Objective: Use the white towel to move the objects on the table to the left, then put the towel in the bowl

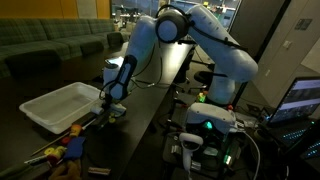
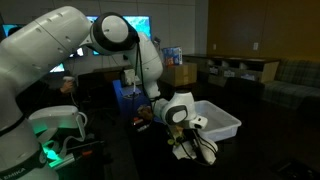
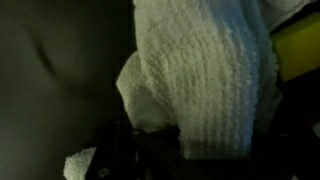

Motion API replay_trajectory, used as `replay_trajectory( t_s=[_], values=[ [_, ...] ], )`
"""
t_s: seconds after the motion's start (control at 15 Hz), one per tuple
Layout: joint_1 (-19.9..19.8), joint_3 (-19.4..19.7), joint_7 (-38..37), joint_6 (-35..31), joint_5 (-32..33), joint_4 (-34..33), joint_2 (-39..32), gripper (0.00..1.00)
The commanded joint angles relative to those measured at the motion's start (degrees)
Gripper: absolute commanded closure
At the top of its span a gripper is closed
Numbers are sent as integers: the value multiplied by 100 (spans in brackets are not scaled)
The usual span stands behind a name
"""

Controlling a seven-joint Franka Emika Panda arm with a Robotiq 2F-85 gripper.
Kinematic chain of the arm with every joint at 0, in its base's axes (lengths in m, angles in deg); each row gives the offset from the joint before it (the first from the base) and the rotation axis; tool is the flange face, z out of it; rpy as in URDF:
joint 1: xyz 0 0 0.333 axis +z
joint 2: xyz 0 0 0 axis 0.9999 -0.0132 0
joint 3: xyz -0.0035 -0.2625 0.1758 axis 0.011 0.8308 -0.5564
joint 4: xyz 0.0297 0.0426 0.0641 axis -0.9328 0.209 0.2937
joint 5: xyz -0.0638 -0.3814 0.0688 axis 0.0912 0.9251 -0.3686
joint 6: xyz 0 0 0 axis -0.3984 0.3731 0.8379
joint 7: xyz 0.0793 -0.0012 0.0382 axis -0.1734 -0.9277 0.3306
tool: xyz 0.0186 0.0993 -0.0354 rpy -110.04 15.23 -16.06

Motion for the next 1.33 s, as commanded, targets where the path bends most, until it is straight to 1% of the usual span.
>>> replay_trajectory(
  t_s=[0.0,0.6,0.87,1.27],
  values=[
    [340,-52,-170,-44,-97,-111,-95,91],
    [1231,-127,-637,120,-101,-438,-224,91],
    [1504,-316,-736,206,-111,-618,-269,91],
    [1753,-821,-780,377,-144,-836,-243,91]
  ],
)
